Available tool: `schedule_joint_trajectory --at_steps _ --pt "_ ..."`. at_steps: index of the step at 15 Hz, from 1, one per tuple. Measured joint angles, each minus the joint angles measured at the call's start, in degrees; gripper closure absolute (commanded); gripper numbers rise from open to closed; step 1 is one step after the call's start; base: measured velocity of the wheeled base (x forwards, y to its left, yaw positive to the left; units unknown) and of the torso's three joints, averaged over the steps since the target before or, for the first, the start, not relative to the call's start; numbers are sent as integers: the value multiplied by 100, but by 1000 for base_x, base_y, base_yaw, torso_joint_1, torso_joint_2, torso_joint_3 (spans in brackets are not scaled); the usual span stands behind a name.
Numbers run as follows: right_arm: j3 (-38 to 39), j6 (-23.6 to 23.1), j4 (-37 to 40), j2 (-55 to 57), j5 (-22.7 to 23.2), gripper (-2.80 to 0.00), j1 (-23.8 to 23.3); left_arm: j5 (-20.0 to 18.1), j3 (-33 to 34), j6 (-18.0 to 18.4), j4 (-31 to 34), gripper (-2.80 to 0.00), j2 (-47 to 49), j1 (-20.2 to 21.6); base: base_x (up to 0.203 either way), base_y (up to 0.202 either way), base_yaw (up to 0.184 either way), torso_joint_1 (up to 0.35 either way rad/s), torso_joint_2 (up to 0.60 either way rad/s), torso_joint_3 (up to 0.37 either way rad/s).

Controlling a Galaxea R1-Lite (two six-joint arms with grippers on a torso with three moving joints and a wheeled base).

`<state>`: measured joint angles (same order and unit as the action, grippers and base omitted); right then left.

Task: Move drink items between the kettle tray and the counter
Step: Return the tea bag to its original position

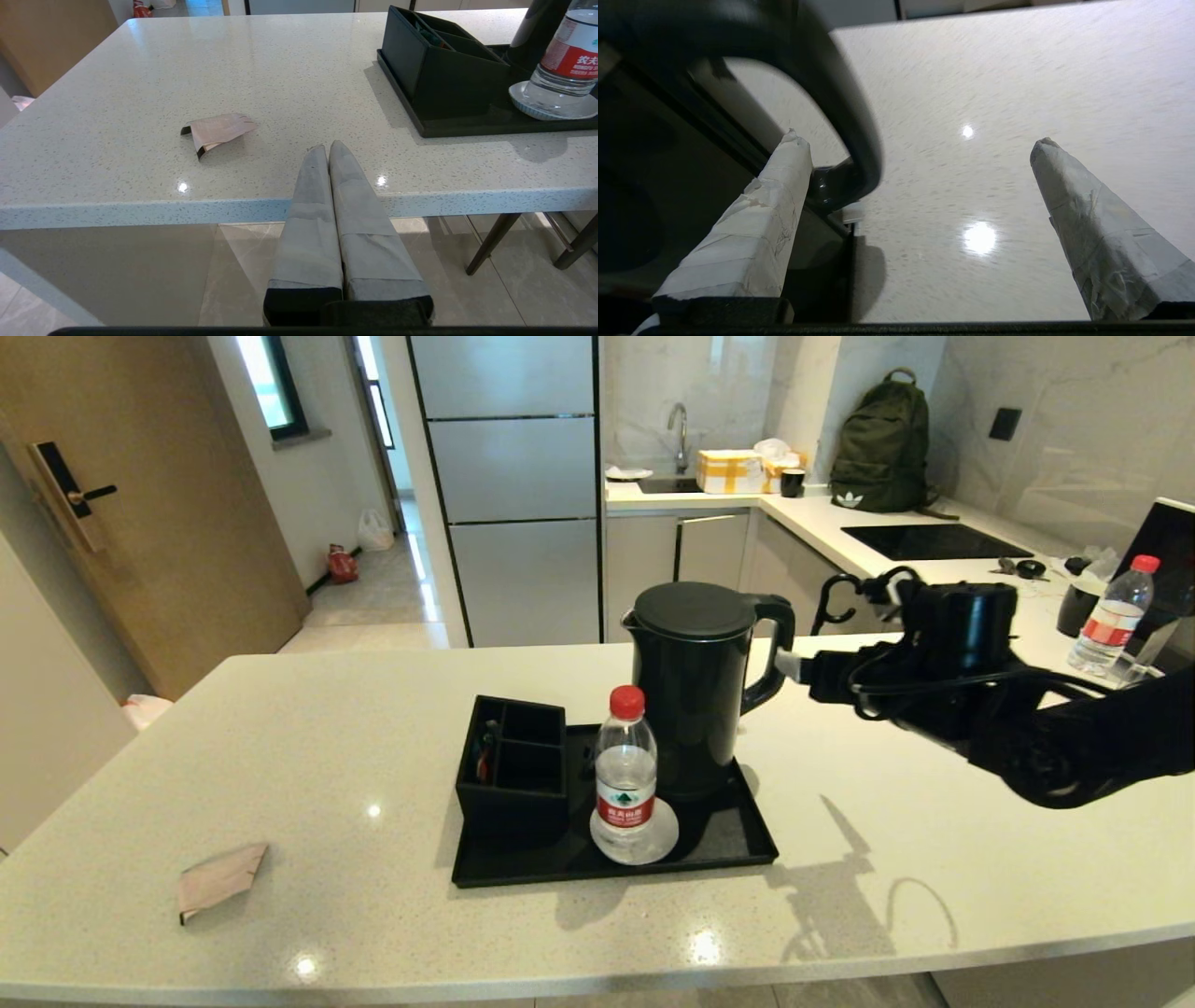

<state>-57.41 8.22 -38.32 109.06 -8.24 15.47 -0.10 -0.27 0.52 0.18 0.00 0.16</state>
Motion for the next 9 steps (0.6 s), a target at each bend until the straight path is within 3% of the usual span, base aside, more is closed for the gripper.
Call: schedule_joint_trajectory --at_steps 3,4,7,9 --pt "311 107 941 -1431 -40 -280 -232 0 0 0 0 0 0 0 0 0 0 0 0 0" --pt "382 192 1369 -1864 -76 0 -297 2 0 0 -1 0 0 0 0 0 0 0 0 0" --pt "518 493 2733 -3155 -405 0 -406 0 0 0 -2 0 0 0 0 0 0 0 0 0" --pt "526 679 3758 -3998 -1132 0 -441 0 0 -1 0 0 0 0 0 0 0 0 0 0"
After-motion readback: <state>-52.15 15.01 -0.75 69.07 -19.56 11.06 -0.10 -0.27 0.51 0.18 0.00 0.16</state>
